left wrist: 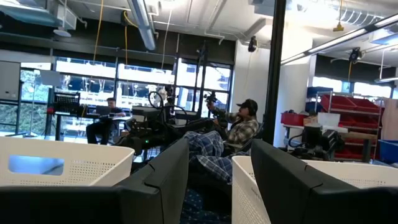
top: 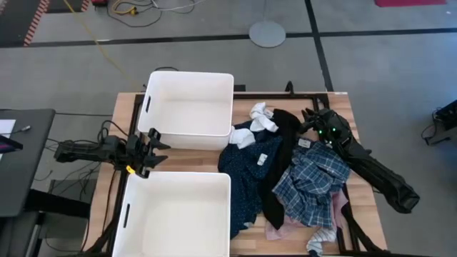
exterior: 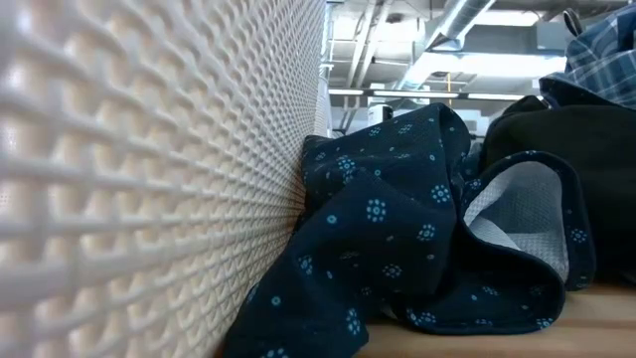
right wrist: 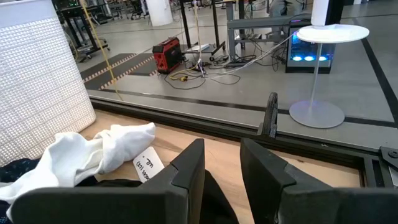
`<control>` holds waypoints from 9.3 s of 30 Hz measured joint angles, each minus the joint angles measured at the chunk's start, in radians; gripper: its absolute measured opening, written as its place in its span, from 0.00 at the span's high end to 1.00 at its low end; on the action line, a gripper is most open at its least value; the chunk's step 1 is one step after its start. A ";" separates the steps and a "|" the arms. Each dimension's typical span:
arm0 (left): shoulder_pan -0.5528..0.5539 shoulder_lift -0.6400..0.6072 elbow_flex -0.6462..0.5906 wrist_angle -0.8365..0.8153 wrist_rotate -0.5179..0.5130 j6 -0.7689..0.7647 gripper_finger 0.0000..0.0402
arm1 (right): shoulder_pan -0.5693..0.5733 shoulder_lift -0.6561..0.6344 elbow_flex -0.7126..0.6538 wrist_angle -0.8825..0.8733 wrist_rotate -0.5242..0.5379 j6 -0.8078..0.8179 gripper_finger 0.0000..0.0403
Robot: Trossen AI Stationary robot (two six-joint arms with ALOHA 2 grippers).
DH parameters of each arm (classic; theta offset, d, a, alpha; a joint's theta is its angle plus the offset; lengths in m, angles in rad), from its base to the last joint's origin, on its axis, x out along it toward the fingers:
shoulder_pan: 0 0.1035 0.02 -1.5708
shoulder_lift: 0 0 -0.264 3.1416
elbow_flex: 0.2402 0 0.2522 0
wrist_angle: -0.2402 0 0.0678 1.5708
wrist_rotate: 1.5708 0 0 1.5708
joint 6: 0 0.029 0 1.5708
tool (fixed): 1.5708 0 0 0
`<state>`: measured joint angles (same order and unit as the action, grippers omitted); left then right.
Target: Sort clothes
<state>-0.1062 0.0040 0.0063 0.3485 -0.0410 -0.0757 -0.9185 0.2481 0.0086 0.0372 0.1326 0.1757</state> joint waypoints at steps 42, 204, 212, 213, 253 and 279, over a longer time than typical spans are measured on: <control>0.000 0.000 0.000 0.000 0.000 0.000 0.58 | 0.000 0.000 0.000 0.000 0.000 0.000 0.70; 0.000 0.000 0.000 0.000 0.000 0.000 0.58 | 1.720 0.917 1.166 -1.563 0.113 0.979 0.28; 0.000 0.000 0.000 0.000 0.000 0.000 0.58 | 1.658 0.969 0.998 -1.569 0.124 0.978 0.28; 0.000 0.000 0.000 0.000 0.000 0.000 0.58 | 1.647 0.969 0.980 -1.555 0.124 0.976 0.29; 0.000 0.000 0.000 0.000 0.000 0.000 0.58 | 1.361 0.967 1.331 -0.115 0.279 -0.828 1.00; 0.000 0.000 0.000 0.000 0.000 0.000 0.58 | 1.170 1.436 1.552 0.087 -0.401 -0.793 1.00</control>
<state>-0.1066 0.0040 0.0066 0.3485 -0.0406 -0.0757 0.2515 1.6841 1.5604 0.1240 -0.2689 -0.6169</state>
